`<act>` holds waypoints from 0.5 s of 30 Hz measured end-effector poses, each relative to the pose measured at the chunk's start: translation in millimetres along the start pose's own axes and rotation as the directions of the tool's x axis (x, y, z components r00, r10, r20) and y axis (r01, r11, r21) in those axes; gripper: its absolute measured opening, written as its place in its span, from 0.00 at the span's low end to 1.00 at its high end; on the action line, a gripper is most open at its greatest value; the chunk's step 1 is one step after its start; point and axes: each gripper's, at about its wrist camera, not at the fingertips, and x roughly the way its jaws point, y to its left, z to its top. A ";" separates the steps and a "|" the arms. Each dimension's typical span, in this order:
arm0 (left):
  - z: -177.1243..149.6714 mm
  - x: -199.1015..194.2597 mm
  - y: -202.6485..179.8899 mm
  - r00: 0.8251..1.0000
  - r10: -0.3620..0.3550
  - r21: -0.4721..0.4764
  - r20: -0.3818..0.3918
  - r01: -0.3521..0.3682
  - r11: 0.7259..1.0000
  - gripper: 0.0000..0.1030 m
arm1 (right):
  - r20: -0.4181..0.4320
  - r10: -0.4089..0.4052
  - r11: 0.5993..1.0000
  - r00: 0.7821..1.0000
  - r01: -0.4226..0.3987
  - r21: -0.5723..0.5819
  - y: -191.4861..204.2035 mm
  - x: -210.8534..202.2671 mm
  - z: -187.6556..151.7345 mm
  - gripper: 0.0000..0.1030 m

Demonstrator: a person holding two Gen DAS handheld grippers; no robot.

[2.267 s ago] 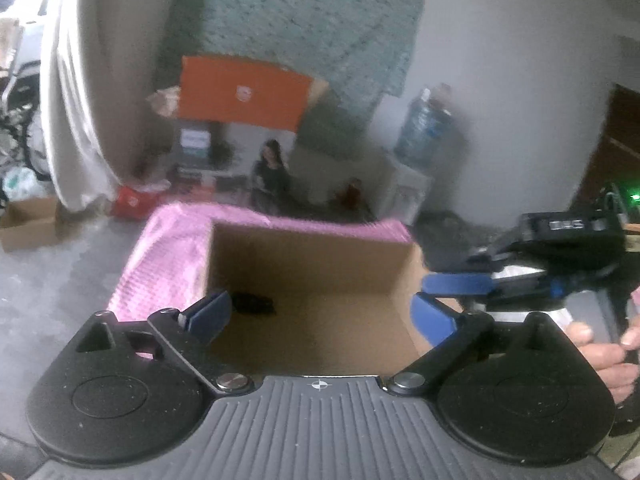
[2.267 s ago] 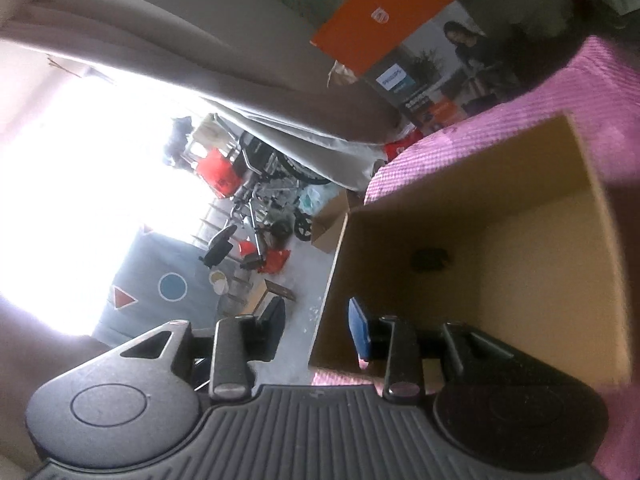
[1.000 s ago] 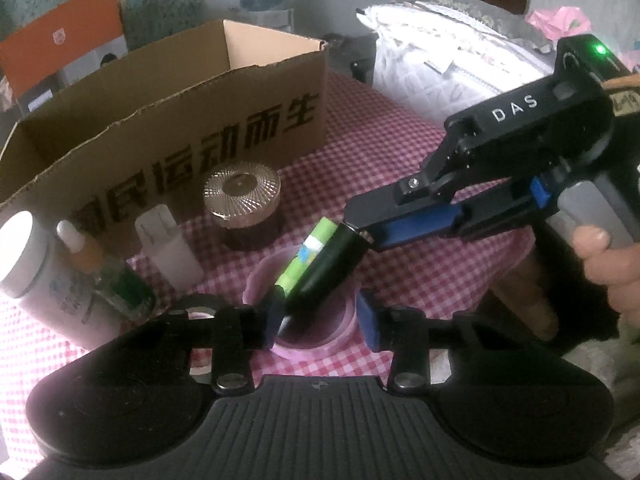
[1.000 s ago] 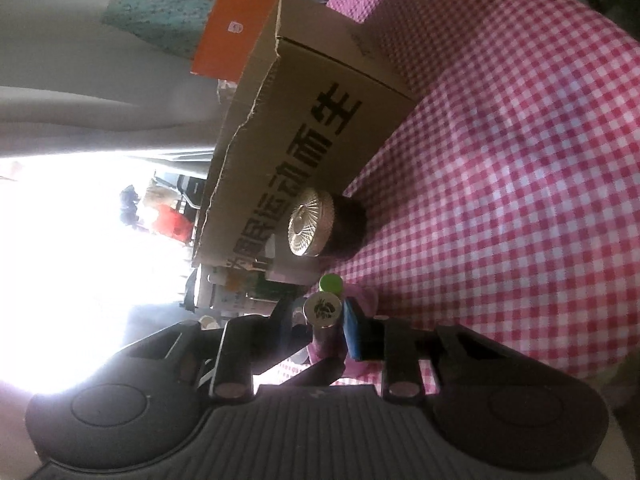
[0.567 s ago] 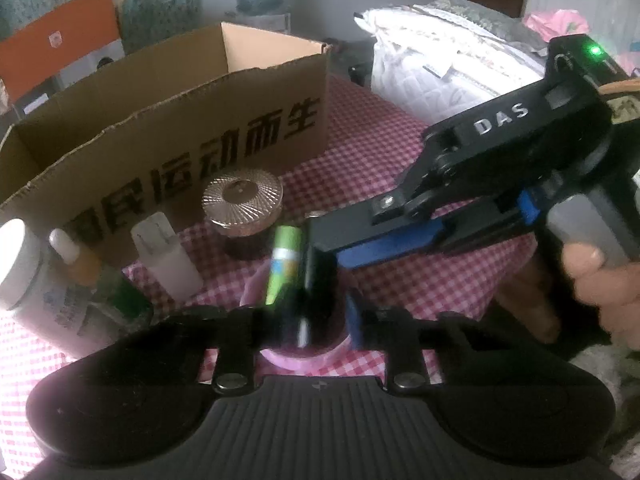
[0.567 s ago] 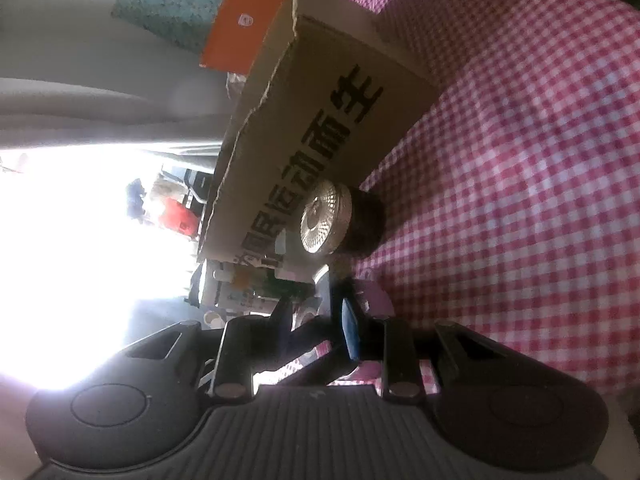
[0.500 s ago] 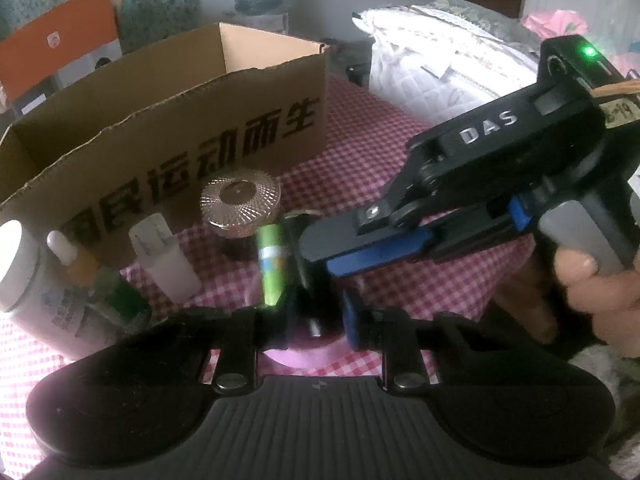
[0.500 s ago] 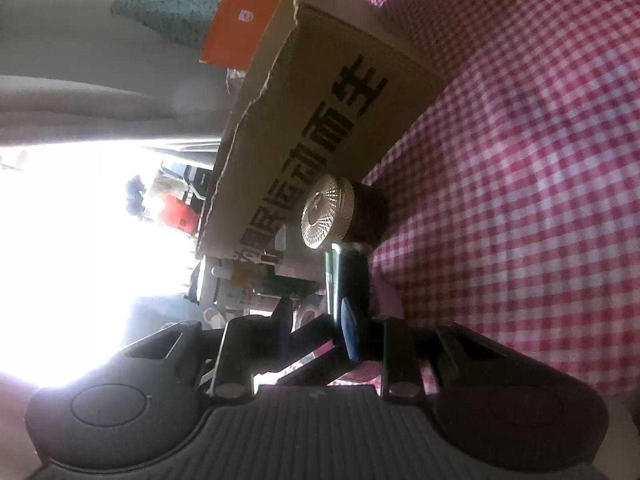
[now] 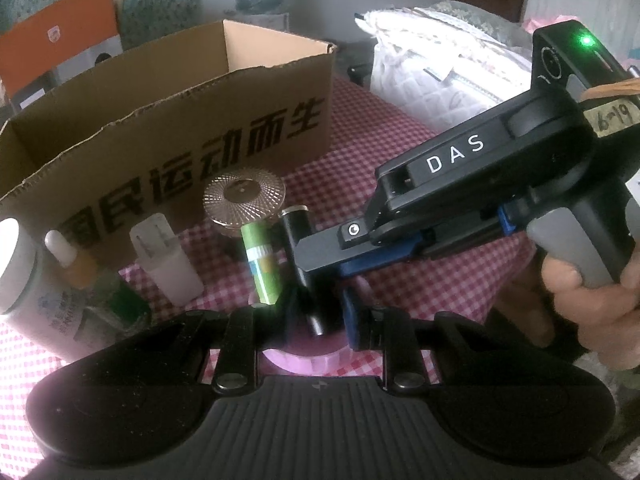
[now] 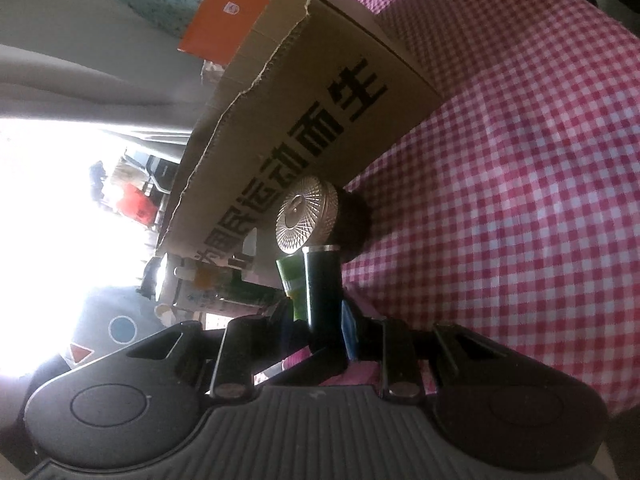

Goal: Organize rigid objects

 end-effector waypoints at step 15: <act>1.4 9.4 2.8 1.000 0.001 -0.024 -0.025 -0.002 1.000 0.27 | 0.028 -0.049 0.998 0.998 0.050 -0.047 23.1 22.6 7.7 0.30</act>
